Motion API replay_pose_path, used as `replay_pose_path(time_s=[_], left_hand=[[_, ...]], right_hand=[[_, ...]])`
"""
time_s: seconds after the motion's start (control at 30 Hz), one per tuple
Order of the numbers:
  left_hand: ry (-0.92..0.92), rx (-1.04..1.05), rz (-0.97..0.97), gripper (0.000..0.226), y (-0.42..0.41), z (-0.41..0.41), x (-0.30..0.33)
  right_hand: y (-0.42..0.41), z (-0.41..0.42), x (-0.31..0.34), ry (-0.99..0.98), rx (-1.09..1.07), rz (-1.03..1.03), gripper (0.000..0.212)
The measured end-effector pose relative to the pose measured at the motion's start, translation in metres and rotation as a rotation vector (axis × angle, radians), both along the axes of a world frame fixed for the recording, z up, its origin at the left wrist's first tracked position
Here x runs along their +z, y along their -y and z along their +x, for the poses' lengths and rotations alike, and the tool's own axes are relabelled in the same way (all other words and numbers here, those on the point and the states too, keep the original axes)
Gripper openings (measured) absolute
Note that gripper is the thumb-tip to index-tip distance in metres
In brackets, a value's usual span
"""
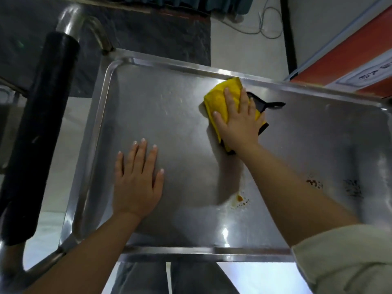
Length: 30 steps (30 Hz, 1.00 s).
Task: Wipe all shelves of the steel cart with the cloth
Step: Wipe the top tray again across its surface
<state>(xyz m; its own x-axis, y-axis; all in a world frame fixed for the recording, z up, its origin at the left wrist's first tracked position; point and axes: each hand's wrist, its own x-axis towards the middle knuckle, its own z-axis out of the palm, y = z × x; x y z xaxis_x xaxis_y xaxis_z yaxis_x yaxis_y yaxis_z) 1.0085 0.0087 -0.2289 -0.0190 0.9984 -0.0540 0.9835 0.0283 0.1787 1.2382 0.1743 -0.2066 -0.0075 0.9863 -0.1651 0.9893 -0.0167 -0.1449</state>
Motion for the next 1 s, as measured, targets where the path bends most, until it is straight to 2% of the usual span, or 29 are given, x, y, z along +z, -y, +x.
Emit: replay_pose_path(time_s=[0.1, 0.27, 0.4, 0.47, 0.53, 0.7, 0.77, 0.83, 1.0], left_hand=[[0.006, -0.009, 0.001, 0.060, -0.001, 0.000, 0.001], [0.014, -0.010, -0.010, 0.061, 0.000, 0.001, 0.005], [0.033, -0.025, -0.012, 0.061, 0.000, 0.001, 0.007], [0.015, -0.036, -0.010, 0.061, 0.002, 0.002, 0.006], [-0.003, -0.044, -0.005, 0.061, 0.001, 0.002, 0.005], [-0.052, -0.066, -0.016, 0.063, -0.003, 0.003, 0.003], [-0.069, -0.079, -0.041, 0.063, -0.002, 0.003, 0.007], [-0.082, -0.103, -0.066, 0.062, 0.000, 0.005, 0.012], [-0.094, -0.177, -0.092, 0.064, -0.003, 0.010, 0.026]], right_hand=[[0.057, 0.000, 0.000, 0.026, -0.063, -0.017, 0.067], [0.156, -0.005, -0.005, 0.053, -0.023, 0.036, 0.068], [0.226, 0.032, -0.010, 0.112, 0.063, 0.055, 0.068], [0.244, 0.056, -0.008, 0.127, 0.038, 0.064, 0.068], [0.239, 0.066, -0.004, 0.133, -0.080, 0.037, 0.068], [0.186, 0.026, -0.012, 0.041, -0.564, 0.001, 0.071], [0.177, 0.013, -0.014, 0.007, -0.637, -0.013, 0.072], [0.190, 0.012, -0.011, 0.009, -0.555, -0.040, 0.072], [0.262, 0.053, 0.002, 0.058, -0.098, -0.014, 0.067]])
